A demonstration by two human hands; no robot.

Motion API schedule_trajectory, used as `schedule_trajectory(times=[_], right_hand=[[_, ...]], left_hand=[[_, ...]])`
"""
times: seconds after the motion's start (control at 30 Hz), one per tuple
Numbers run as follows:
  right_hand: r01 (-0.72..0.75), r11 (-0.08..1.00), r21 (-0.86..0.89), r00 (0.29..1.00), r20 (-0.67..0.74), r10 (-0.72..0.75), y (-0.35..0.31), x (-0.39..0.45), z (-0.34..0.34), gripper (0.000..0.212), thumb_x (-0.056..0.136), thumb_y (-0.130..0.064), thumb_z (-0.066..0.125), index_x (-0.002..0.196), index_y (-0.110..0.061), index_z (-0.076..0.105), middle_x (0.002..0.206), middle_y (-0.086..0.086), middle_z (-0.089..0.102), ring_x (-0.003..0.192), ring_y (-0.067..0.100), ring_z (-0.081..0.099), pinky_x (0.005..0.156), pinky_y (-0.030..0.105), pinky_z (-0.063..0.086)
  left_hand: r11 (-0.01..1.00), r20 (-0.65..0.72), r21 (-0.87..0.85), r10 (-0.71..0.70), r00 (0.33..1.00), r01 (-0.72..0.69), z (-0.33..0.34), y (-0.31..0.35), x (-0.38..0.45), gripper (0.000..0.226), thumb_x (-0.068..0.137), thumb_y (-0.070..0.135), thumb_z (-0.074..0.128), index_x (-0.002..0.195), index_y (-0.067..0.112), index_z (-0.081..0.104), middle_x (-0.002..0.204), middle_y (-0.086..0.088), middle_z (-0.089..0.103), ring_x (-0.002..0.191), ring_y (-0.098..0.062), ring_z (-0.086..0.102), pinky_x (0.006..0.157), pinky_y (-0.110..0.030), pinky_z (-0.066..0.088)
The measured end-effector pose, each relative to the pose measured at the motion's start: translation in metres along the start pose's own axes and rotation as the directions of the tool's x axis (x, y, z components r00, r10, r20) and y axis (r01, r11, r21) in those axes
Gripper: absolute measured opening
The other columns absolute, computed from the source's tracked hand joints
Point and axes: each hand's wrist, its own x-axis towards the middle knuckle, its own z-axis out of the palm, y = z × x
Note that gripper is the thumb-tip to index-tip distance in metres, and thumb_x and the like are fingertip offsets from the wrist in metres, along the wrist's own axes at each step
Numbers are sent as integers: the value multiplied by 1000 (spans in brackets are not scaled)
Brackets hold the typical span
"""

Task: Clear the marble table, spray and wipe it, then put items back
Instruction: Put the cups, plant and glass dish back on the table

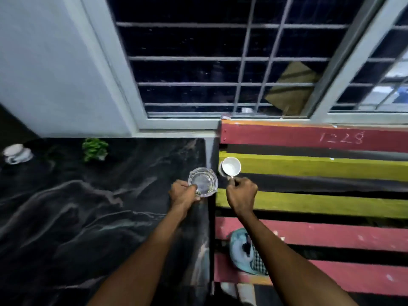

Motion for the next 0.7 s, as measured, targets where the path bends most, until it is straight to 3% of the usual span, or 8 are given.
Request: schedule_trajectory(times=[0.17, 0.23, 0.37, 0.4, 0.47, 0.57, 0.63, 0.7], right_hand=[[79, 994, 78, 991, 105, -87, -85, -67, 50, 19, 88, -16, 69, 83, -1, 79, 83, 21, 75, 75, 35, 71, 65, 34, 38], [127, 988, 92, 977, 162, -140, -116, -90, 76, 20, 89, -20, 69, 90, -4, 81, 89, 18, 77, 81, 33, 73, 69, 33, 47], [198, 973, 116, 930, 292, -224, -166, -132, 128, 24, 92, -23, 67, 100, -6, 81, 101, 15, 78, 92, 31, 73, 82, 31, 50], [224, 967, 124, 915, 315, -252, -179, -143, 144, 23, 92, -22, 67, 100, -6, 81, 102, 15, 78, 94, 32, 73, 84, 31, 48], [246, 961, 125, 891, 362, -275, -197, -159, 167, 24, 93, -23, 66, 102, -6, 81, 104, 15, 78, 97, 31, 72, 87, 30, 47], [278, 951, 137, 860, 406, -310, -227, -187, 209, 25, 93, -26, 67, 101, -7, 81, 102, 14, 78, 94, 30, 73, 84, 30, 49], [297, 944, 144, 840, 430, -330, -250, -203, 241, 24, 92, -26, 68, 99, -7, 81, 98, 15, 78, 90, 31, 73, 80, 32, 52], [283, 947, 150, 833, 452, -320, -271, -215, 270, 25, 92, -27, 67, 98, -7, 81, 96, 16, 77, 88, 33, 74, 79, 34, 53]], left_hand=[[999, -158, -29, -37, 987, 32, -129, -3, -14, 13, 78, 4, 64, 69, 11, 57, 66, -17, 72, 65, -36, 76, 74, -54, 63], [998, -217, -41, -57, 975, 49, -175, -8, -17, 13, 80, 7, 65, 70, 10, 58, 71, -19, 74, 63, -33, 75, 72, -51, 64], [989, -335, -134, -111, 936, 69, -250, -26, -12, 6, 82, 2, 63, 78, 5, 59, 73, -19, 69, 54, -29, 71, 46, -30, 59], [985, -356, -157, -125, 926, 72, -271, -32, -10, 8, 81, 1, 63, 76, 4, 58, 72, -19, 68, 54, -28, 69, 45, -30, 59], [984, -378, -158, -136, 916, 81, -299, -43, -3, 20, 80, 1, 67, 64, 5, 55, 65, -16, 63, 55, -25, 67, 57, -43, 64], [971, -437, -205, -202, 876, 122, -349, -59, 11, 33, 79, 8, 77, 59, 8, 52, 57, -9, 60, 39, -12, 61, 66, -48, 64], [960, -462, -238, -248, 851, 151, -384, -64, 28, 32, 81, 5, 75, 58, 6, 52, 56, -11, 61, 37, -13, 61, 63, -47, 64], [959, -466, -228, -259, 846, 168, -417, -67, 48, 34, 82, 0, 73, 55, 4, 52, 54, -10, 59, 34, -12, 60, 50, -41, 62]])
